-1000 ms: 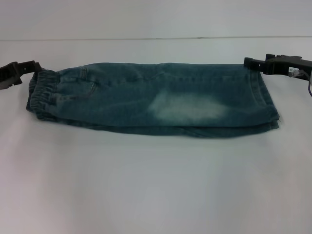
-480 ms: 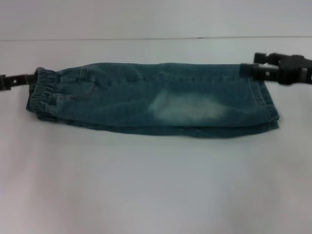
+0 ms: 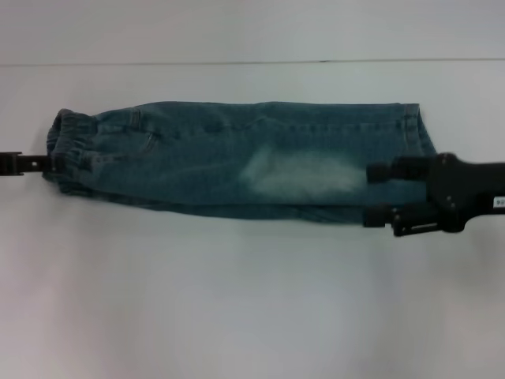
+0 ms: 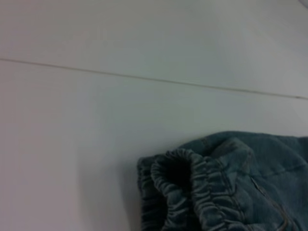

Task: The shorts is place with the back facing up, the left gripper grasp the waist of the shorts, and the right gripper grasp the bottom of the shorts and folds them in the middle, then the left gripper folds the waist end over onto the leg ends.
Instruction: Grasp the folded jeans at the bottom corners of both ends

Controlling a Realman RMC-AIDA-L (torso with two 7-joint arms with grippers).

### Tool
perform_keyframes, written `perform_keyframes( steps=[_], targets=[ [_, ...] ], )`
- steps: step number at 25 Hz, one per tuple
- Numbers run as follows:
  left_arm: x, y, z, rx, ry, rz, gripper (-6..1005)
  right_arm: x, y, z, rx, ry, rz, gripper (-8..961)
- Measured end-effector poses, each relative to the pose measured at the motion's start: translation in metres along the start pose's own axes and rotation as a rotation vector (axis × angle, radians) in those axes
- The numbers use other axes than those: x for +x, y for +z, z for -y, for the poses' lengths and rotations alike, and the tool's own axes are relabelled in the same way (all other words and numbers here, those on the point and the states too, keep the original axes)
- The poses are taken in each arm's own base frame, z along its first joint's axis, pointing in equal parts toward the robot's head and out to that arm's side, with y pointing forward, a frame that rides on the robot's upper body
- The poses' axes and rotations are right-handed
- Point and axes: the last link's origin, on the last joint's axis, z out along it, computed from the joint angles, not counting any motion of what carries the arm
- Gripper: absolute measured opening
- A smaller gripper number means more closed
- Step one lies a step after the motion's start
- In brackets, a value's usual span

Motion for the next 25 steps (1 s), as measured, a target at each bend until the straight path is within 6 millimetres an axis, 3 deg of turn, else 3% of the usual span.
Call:
perform_keyframes(
  steps=[8, 25],
  targets=[
    [0.005, 0.012, -0.005, 0.066, 0.153, 0.121, 920, 0.008, 0.006, 0.005, 0.041, 0.029, 0.006, 947],
    [0.018, 0.048, -0.016, 0.164, 0.320, 0.157, 919, 0.007, 0.016, 0.010, 0.076, 0.035, 0.012, 946]
  ],
)
